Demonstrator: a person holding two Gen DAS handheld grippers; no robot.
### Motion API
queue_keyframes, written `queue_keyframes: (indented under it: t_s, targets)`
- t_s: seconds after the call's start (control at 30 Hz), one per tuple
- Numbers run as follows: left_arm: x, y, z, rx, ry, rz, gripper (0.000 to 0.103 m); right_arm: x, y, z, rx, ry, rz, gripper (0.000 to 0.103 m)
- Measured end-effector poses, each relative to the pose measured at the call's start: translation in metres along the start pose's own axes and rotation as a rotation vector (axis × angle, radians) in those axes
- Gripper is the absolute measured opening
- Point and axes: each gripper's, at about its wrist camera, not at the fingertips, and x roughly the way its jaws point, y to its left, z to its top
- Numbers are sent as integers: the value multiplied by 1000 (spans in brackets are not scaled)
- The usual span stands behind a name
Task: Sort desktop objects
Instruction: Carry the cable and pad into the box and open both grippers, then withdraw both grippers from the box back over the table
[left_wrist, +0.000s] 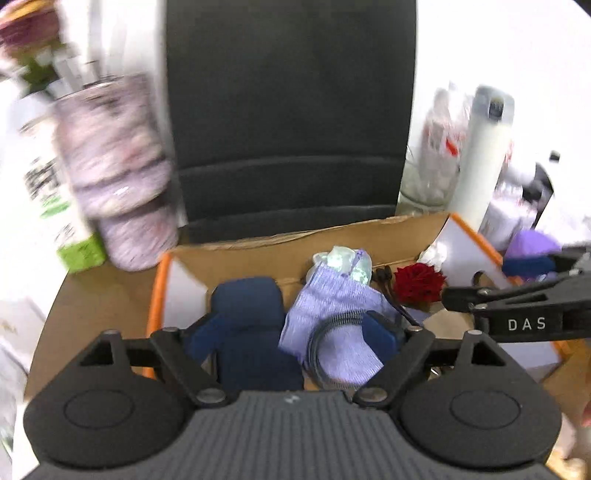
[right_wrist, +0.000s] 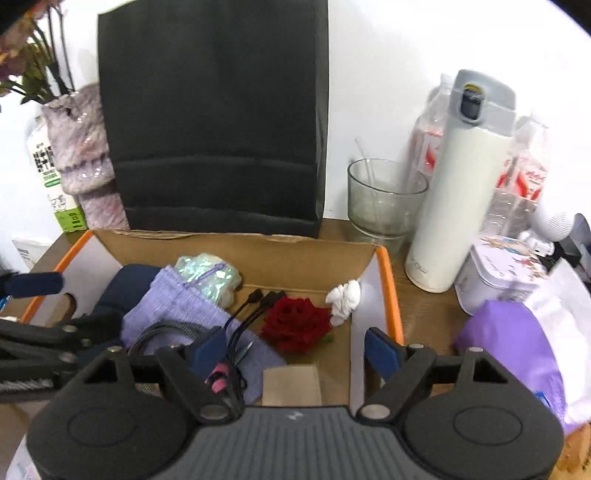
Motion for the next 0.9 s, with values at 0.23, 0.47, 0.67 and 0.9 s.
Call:
queue_keyframes:
  t_s: [0.23, 0.47, 0.67, 0.9]
  targets:
    - [-105, 8, -81, -129, -136, -38, 103, -90, 6, -79, 31, -117, 44, 88]
    - [-169, -13, -180, -114, -163, -59, 103, -160, 15, -186, 112, -159, 119, 96]
    - [-189, -17, -262, -118, -92, -3, 103, -191, 25, -285, 140, -117, 90, 96]
    - [-220, -15, -308, -219, -96, 30, 103, -227, 51, -336, 75, -211, 59, 99]
